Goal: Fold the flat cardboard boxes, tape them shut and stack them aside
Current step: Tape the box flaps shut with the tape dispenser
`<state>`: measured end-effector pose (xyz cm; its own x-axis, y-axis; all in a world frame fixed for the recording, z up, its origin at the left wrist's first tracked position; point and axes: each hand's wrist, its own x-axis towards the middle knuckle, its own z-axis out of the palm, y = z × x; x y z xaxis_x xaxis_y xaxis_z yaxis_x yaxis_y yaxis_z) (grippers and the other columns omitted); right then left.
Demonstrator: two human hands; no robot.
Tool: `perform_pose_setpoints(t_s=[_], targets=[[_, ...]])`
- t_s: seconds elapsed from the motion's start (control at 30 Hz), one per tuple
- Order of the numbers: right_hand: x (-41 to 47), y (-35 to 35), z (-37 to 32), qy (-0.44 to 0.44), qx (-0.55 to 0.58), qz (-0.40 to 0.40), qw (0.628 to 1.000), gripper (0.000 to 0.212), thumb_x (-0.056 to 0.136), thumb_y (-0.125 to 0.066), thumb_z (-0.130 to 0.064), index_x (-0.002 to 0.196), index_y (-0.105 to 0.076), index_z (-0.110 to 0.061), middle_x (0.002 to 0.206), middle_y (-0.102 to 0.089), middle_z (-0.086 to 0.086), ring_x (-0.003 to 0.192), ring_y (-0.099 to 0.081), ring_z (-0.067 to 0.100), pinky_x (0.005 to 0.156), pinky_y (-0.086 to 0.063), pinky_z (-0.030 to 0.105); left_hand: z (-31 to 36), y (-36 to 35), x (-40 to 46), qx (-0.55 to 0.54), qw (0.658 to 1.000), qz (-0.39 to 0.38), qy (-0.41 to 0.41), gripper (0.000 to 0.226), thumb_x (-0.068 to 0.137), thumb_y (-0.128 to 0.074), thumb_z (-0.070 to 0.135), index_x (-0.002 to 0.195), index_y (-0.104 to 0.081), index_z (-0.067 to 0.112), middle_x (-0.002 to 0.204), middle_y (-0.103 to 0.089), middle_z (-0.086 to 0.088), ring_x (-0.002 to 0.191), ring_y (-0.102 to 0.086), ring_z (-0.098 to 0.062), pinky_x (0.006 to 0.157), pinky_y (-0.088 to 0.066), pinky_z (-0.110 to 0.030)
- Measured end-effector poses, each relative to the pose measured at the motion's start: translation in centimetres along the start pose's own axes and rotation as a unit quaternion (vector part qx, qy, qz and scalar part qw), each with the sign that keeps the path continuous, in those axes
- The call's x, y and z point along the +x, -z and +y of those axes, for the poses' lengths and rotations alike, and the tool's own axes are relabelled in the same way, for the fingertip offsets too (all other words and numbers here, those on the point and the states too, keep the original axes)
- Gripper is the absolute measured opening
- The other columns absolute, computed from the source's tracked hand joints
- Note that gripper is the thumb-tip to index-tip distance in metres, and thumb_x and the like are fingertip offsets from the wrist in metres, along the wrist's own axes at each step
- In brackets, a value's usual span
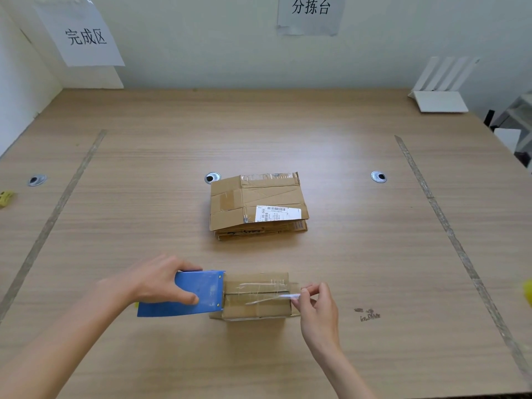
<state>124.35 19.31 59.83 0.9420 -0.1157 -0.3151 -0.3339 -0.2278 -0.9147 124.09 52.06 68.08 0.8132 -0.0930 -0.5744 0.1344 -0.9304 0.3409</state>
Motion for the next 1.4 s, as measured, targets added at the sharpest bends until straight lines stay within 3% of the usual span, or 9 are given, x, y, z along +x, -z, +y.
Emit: perform_pose_setpoints(t_s=[0.1, 0.47, 0.63, 0.77, 0.93, 1.07, 1.2, 1.3, 1.4], targets=[[0.3, 0.0, 0.2, -0.010, -0.043, 0.010, 0.999, 0.016, 0.101, -0.054, -0.010, 0.085, -0.054, -0.012, 0.093, -0.067, -0.004, 0.079, -0.075, 0.004, 0.059, -0.047, 0.015, -0.2, -0.3, -0.1, 0.000, 1.000, 0.008, 0.006, 0.049, 0.061, -0.067, 0.068, 0.107, -0.052, 0.075, 0.088, -0.066, 0.030, 0.076, -0.061, 0.003, 0.070, -0.057, -0.031], [0.8, 0.2, 1.0, 0.009, -0.148, 0.013, 0.989, 0.019, 0.095, -0.064, -0.018, 0.077, -0.058, -0.016, 0.082, -0.068, 0.002, 0.083, -0.066, 0.016, 0.071, -0.048, 0.031, -0.4, -0.8, -0.4, -0.023, 1.000, 0.015, 0.016, 0.042, 0.061, -0.068, 0.067, 0.098, -0.050, 0.079, 0.093, -0.069, 0.024, 0.081, -0.064, 0.001, 0.077, -0.058, -0.034], [2.1, 0.2, 1.4, -0.146, -0.067, -0.044, 0.986, 0.018, 0.088, -0.078, -0.029, 0.079, -0.076, -0.013, 0.082, -0.077, 0.004, 0.084, -0.074, 0.021, 0.087, -0.057, 0.038, -0.5, -0.9, -0.4, -0.019, 1.000, 0.019, 0.014, 0.044, 0.061, -0.068, 0.068, 0.101, -0.052, 0.073, 0.091, -0.068, 0.027, 0.080, -0.062, 0.005, 0.075, -0.057, -0.029], [3.3, 0.9, 2.1, -0.271, 0.104, -0.102, 0.951, 0.022, 0.081, -0.086, -0.015, 0.094, -0.078, 0.001, 0.106, -0.076, 0.014, 0.100, -0.072, 0.023, 0.092, -0.059, 0.033, -0.3, -0.7, -0.4, -0.010, 1.000, 0.024, 0.008, 0.041, 0.060, -0.067, 0.068, 0.093, -0.048, 0.081, 0.092, -0.067, 0.027, 0.080, -0.062, 0.003, 0.075, -0.057, -0.031], [2.3, 1.1, 3.6, -0.331, 0.136, -0.065, 0.931, 0.031, 0.077, -0.085, 0.001, 0.104, -0.070, 0.006, 0.115, -0.070, 0.024, 0.095, -0.069, 0.025, 0.091, -0.057, 0.035, -0.8, -0.7, -0.5, -0.007, 1.000, 0.026, 0.001, 0.042, 0.061, -0.068, 0.069, 0.097, -0.049, 0.078, 0.095, -0.067, 0.028, 0.083, -0.061, 0.005, 0.076, -0.056, -0.029], [1.2, 1.5, 1.5, -0.055, -0.083, 0.120, 0.988, 0.022, 0.088, -0.076, -0.013, 0.107, -0.064, -0.019, 0.105, -0.068, -0.004, 0.098, -0.070, 0.018, 0.080, -0.050, 0.022, -1.3, -0.7, -0.7, -0.007, 1.000, 0.030, 0.002, 0.042, 0.060, -0.067, 0.071, 0.096, -0.047, 0.079, 0.094, -0.066, 0.030, 0.082, -0.061, 0.006, 0.075, -0.056, -0.029], [-1.1, -3.6, -3.3, 0.346, -0.258, -0.050, 0.901, 0.036, 0.100, -0.056, -0.030, 0.135, -0.051, -0.030, 0.134, -0.051, -0.018, 0.127, -0.045, -0.004, 0.112, -0.028, 0.012, -1.2, -0.9, -0.7, -0.023, 1.000, 0.017, -0.006, 0.046, 0.064, -0.068, 0.068, 0.107, -0.054, 0.070, 0.092, -0.067, 0.025, 0.080, -0.063, 0.001, 0.075, -0.058, -0.036], [-0.9, -7.6, -3.7, 0.323, -0.371, -0.165, 0.855, 0.048, 0.108, -0.037, -0.039, 0.154, -0.034, -0.025, 0.158, -0.037, -0.010, 0.149, -0.025, 0.008, 0.126, -0.005, 0.028, -1.3, -1.0, -0.9, -0.024, 1.000, 0.010, -0.014, 0.048, 0.065, -0.068, 0.065, 0.112, -0.054, 0.067, 0.091, -0.067, 0.027, 0.079, -0.063, 0.000, 0.073, -0.059, -0.038], [-0.4, -8.3, -1.7, 0.305, -0.455, -0.176, 0.818, 0.051, 0.109, -0.024, -0.044, 0.155, -0.032, -0.024, 0.155, -0.040, -0.008, 0.149, -0.027, 0.015, 0.126, 0.005, 0.034, -2.2, -0.8, -1.3, -0.041, 0.999, 0.021, -0.011, 0.051, 0.065, -0.069, 0.065, 0.112, -0.052, 0.070, 0.094, -0.066, 0.031, 0.081, -0.062, 0.004, 0.072, -0.057, -0.031]])
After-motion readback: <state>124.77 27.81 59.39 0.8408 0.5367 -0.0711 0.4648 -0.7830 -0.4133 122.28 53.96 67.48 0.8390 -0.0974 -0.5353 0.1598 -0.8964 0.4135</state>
